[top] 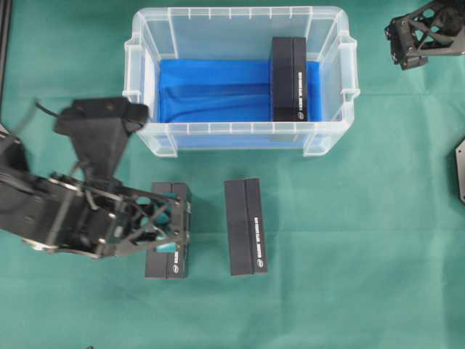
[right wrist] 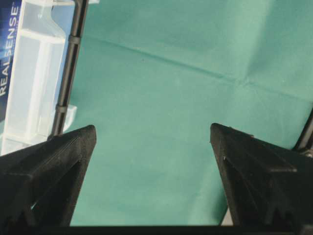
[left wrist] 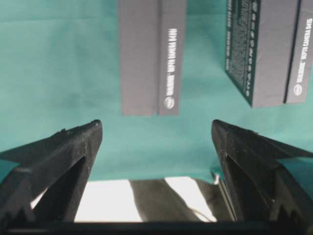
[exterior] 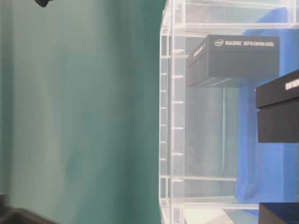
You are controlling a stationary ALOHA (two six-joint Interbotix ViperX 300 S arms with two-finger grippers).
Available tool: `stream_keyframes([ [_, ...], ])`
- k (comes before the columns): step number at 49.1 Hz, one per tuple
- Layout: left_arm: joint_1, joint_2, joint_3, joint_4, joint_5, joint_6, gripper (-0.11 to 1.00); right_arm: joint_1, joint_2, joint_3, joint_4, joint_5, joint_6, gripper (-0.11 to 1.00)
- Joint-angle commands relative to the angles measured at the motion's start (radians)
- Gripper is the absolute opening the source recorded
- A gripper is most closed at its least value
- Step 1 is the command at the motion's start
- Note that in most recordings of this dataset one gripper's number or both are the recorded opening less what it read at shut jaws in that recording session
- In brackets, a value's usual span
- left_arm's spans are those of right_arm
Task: Take out the box from the case.
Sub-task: 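Carry the box forward and lower it onto the table left of the first box, then open the left gripper and withdraw it to the left side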
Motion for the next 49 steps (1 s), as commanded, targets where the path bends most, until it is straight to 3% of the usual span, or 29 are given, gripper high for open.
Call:
stream_keyframes([
  [1, 0.000, -0.029, -0.055, 0.008, 0.049, 0.003, 0.99, 0.003, -0.014, -0.008, 0.000, -0.002, 0.002, 0.91],
  [24, -0.008, -0.055, -0.017, 0.009, 0.055, 0.002, 0.99, 0.005, -0.012, -0.008, 0.002, -0.002, 0.000, 0.91],
  [42, -0.109, -0.209, 0.153, 0.003, 0.055, -0.021, 0.99, 0.003, -0.015, -0.008, 0.002, 0.000, 0.000, 0.91],
  [49, -0.156, -0.287, 0.215, 0.002, 0.061, -0.078, 0.99, 0.003, -0.015, -0.008, 0.002, 0.008, 0.000, 0.91],
])
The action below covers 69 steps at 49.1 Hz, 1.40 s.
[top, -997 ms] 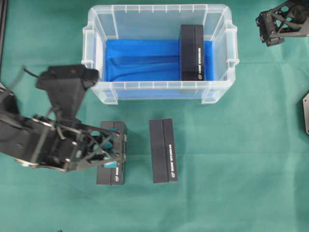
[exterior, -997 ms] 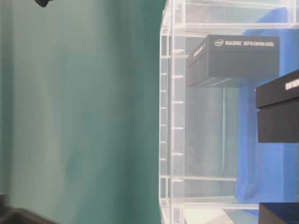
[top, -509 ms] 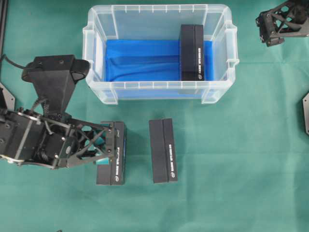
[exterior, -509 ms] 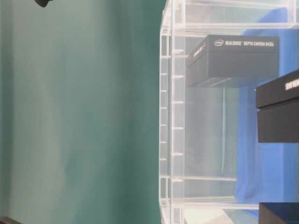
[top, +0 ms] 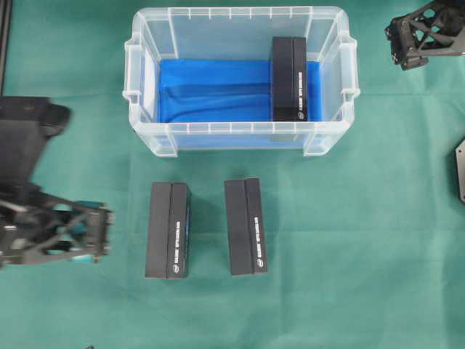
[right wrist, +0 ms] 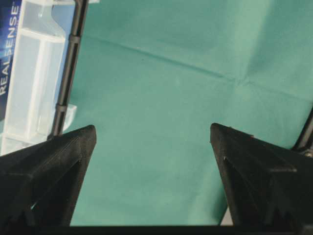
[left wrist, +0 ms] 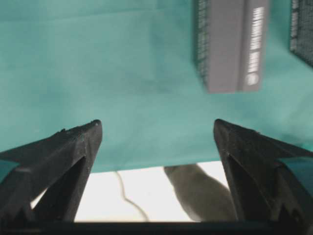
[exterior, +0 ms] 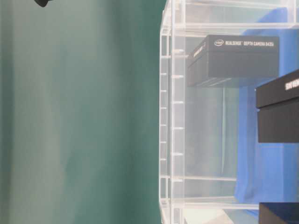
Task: Take out the box from the case.
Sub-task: 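Open the left gripper and withdraw it to the left side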
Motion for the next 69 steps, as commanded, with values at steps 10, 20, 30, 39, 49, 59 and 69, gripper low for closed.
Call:
stream_keyframes([
  [10, -0.040, -0.110, 0.067, -0.002, 0.005, -0.074, 0.99, 0.003, -0.014, -0.009, 0.002, 0.011, 0.005, 0.91],
  [20, 0.009, -0.143, 0.094, 0.000, 0.035, -0.064, 0.99, 0.002, -0.014, -0.009, 0.002, 0.011, 0.009, 0.91],
  [30, 0.141, -0.212, 0.140, 0.000, 0.051, 0.028, 0.99, 0.002, -0.014, -0.009, 0.002, 0.011, 0.011, 0.91],
  [39, 0.331, -0.267, 0.169, -0.002, 0.051, 0.206, 0.99, 0.002, -0.014, -0.009, 0.002, 0.011, 0.011, 0.91],
  [49, 0.566, -0.282, 0.170, -0.006, 0.052, 0.472, 0.99, 0.002, -0.014, -0.009, 0.003, 0.015, 0.012, 0.91],
  [59, 0.764, -0.276, 0.164, -0.054, 0.067, 0.629, 0.99, 0.002, -0.014, -0.009, 0.003, 0.026, 0.015, 0.91],
  [69, 0.824, -0.258, 0.155, -0.055, 0.066, 0.721, 0.99, 0.002, -0.014, -0.009, 0.003, 0.028, 0.020, 0.91],
])
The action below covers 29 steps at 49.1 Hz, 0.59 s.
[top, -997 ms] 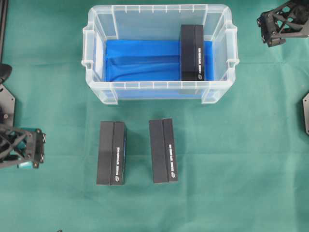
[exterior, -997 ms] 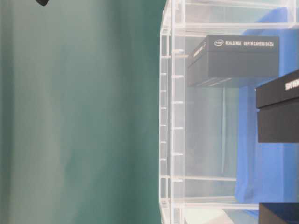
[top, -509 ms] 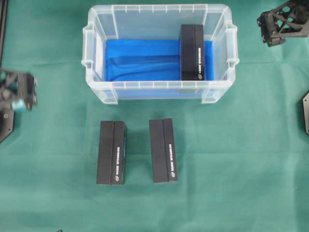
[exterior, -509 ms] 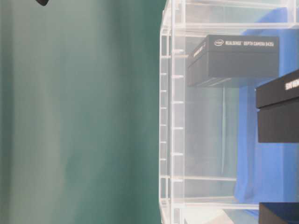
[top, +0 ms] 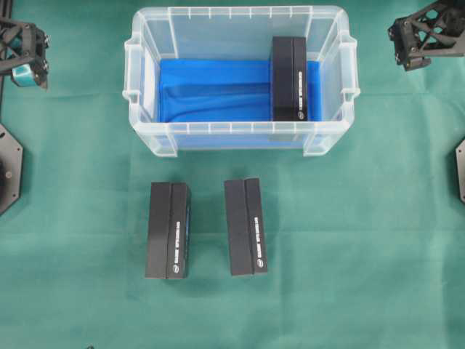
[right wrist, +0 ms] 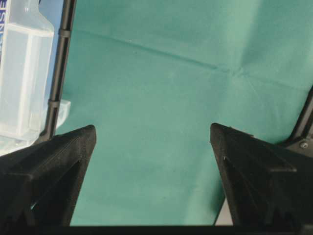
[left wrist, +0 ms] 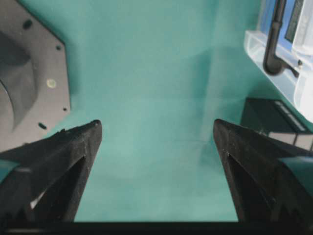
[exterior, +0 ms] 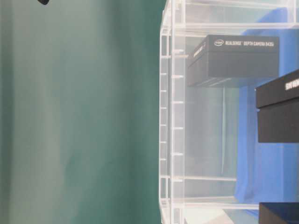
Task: Take out the box from the case.
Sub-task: 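Open the left gripper and withdraw it to the left side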
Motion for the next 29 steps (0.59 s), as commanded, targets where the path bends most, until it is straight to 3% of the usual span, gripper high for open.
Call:
stream_keyframes([
  [1, 0.014, 0.008, -0.028, 0.000, -0.002, 0.015, 0.99, 0.000, -0.014, -0.009, 0.002, 0.002, 0.003, 0.91],
  [29, 0.014, 0.021, -0.035, -0.002, -0.005, 0.018, 0.99, 0.000, -0.012, -0.009, 0.020, 0.003, 0.006, 0.91],
])
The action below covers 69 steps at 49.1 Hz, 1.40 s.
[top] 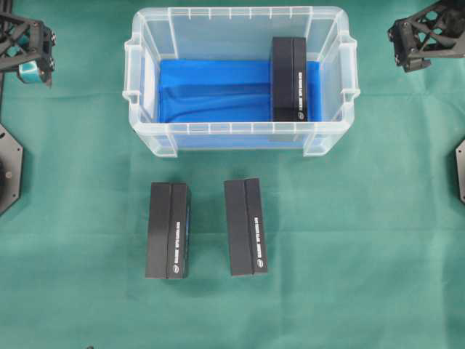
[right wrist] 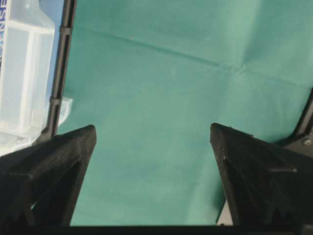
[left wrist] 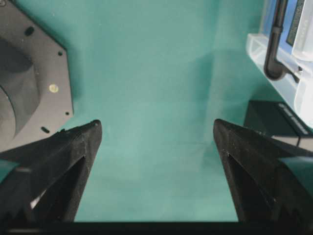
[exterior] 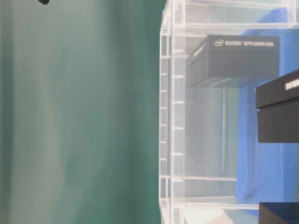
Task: Take out the box from the case.
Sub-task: 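Move the open right gripper over the right black box in the bin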
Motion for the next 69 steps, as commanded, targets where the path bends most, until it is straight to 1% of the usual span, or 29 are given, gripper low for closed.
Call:
stream_keyframes([
  [1, 0.005, -0.002, -0.026, 0.000, -0.002, -0.002, 0.99, 0.000, -0.012, -0.009, 0.006, 0.000, 0.003, 0.91],
  [7, 0.005, -0.002, -0.026, 0.000, -0.002, -0.002, 0.99, 0.002, -0.014, -0.009, 0.012, 0.002, 0.014, 0.91],
  [16, 0.005, -0.002, -0.026, 0.000, -0.002, -0.003, 0.99, 0.003, -0.011, -0.011, 0.018, -0.005, 0.086, 0.91],
  [24, 0.005, -0.002, -0.026, 0.000, -0.002, 0.000, 0.99, 0.026, 0.017, -0.031, 0.034, -0.014, 0.112, 0.91],
  [29, 0.005, -0.002, -0.026, 0.000, -0.002, 0.002, 0.99, 0.051, 0.057, -0.057, 0.038, -0.025, 0.135, 0.91],
  [34, 0.005, -0.002, -0.026, 0.000, -0.002, 0.003, 0.99, 0.077, 0.110, -0.098, 0.038, -0.035, 0.156, 0.91],
  [44, 0.005, -0.003, -0.026, 0.000, -0.003, 0.029, 0.99, 0.118, 0.244, -0.224, 0.035, -0.046, 0.186, 0.91],
  [52, 0.005, -0.003, -0.025, 0.003, -0.009, 0.032, 0.99, 0.146, 0.342, -0.325, 0.032, -0.049, 0.202, 0.91],
  [62, 0.005, -0.006, -0.021, 0.006, -0.026, 0.038, 0.99, 0.173, 0.445, -0.426, 0.031, -0.064, 0.235, 0.91],
  [69, 0.005, -0.009, -0.018, 0.008, -0.035, 0.054, 0.99, 0.183, 0.488, -0.472, 0.031, -0.067, 0.239, 0.91],
])
